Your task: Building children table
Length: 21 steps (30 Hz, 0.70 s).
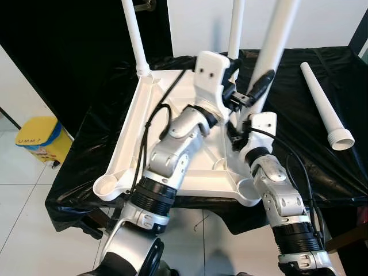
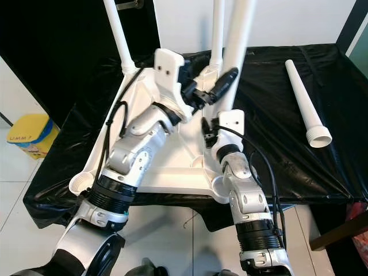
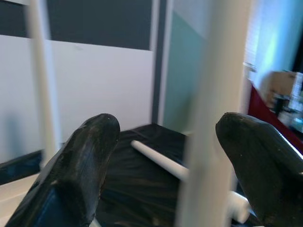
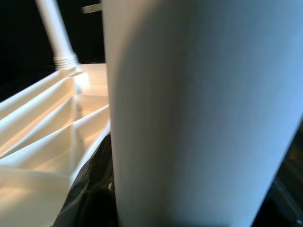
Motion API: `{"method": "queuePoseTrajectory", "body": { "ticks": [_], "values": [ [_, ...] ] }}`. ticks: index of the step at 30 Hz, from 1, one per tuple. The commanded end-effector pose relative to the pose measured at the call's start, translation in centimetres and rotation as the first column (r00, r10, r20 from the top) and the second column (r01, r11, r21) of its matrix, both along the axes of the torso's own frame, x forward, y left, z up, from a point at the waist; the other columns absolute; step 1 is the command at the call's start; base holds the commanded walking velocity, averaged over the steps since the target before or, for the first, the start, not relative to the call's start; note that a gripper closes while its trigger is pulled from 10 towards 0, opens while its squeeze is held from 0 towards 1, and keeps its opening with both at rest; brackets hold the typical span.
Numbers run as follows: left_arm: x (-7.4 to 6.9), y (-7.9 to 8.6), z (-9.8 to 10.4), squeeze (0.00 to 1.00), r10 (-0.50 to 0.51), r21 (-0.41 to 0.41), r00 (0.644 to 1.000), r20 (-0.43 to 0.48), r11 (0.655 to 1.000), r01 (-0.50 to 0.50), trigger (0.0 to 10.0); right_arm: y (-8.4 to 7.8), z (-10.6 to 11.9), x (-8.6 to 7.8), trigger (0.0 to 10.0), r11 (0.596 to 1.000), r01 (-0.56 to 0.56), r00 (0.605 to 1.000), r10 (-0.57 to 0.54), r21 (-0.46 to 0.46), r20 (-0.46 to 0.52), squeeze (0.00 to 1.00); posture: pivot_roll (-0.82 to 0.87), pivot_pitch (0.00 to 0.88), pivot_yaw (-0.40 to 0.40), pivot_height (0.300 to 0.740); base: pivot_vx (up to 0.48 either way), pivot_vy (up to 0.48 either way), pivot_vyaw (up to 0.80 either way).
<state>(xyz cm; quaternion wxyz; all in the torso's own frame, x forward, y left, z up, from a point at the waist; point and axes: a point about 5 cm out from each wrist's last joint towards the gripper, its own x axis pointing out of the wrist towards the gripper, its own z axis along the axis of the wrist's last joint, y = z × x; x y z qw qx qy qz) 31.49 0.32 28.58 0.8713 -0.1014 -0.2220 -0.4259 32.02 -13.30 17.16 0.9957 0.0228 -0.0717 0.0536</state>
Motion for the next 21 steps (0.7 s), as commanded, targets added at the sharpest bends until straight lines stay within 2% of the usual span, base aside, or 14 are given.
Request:
{"method": "queuePoseTrajectory", "body": {
  "ticks": [1,6,8,13,14,17,19,21],
  "values": [
    [0.3,0.9,-0.2,0.0,0.054,-0.03,0.998,-0.026,0.998,-0.055,10.0,0.0,-0.1,0.1,10.0,1.0,0.01,1.0,-0.009,0.015,-0.011,0.0,-0.04,0.063,0.045,0.74,0.0,0.0,0.0],
    [0.3,1.0,-0.2,0.0,0.057,-0.032,0.998,-0.029,0.998,-0.058,10.0,-0.1,-0.1,0.1,10.0,1.0,0.014,1.0,-0.013,0.017,-0.013,0.0,-0.04,0.063,0.045,0.74,0.0,0.0,0.0],
    [0.6,2.8,-2.3,0.0,0.143,0.042,0.989,-0.043,0.989,-0.141,10.0,-0.7,-0.3,-0.1,10.0,0.999,0.038,0.999,-0.038,0.028,-0.01,0.0,-0.04,0.059,0.031,0.74,0.0,0.0,0.0],
    [0.6,3.5,-3.1,0.0,0.174,0.074,0.984,-0.046,0.983,-0.17,10.0,-0.9,-0.3,-0.3,10.0,0.999,0.044,0.999,-0.044,0.032,-0.005,0.0,-0.04,0.059,0.031,0.74,0.0,0.0,0.0],
    [0.5,4.0,-4.0,0.0,0.202,0.113,0.978,-0.045,0.974,-0.196,10.0,-0.9,-0.3,-0.5,10.0,0.999,0.042,0.999,-0.042,0.033,0.007,0.0,-0.03,0.056,0.026,0.74,0.0,0.0,0.0],
    [0.4,4.4,-4.7,0.0,0.222,0.142,0.974,-0.04,0.966,-0.214,10.0,-0.9,-0.4,-0.8,10.0,0.999,0.038,0.999,-0.039,0.034,0.012,0.0,-0.04,0.053,0.024,0.74,0.0,0.0,0.0],
    [-0.1,4.9,-6.3,0.0,0.243,0.203,0.97,-0.033,0.952,-0.231,10.0,-0.8,-0.4,-1.4,10.0,0.999,0.028,0.999,-0.03,0.039,0.03,0.0,-0.04,0.053,0.022,0.74,0.0,0.0,0.0],
    [-0.1,4.9,-6.3,0.0,0.243,0.203,0.97,-0.033,0.952,-0.231,10.0,-0.8,-0.4,-1.4,10.0,0.999,0.028,0.999,-0.03,0.039,0.03,0.0,-0.04,0.053,0.022,0.74,0.0,0.0,0.0]
  ]
}}
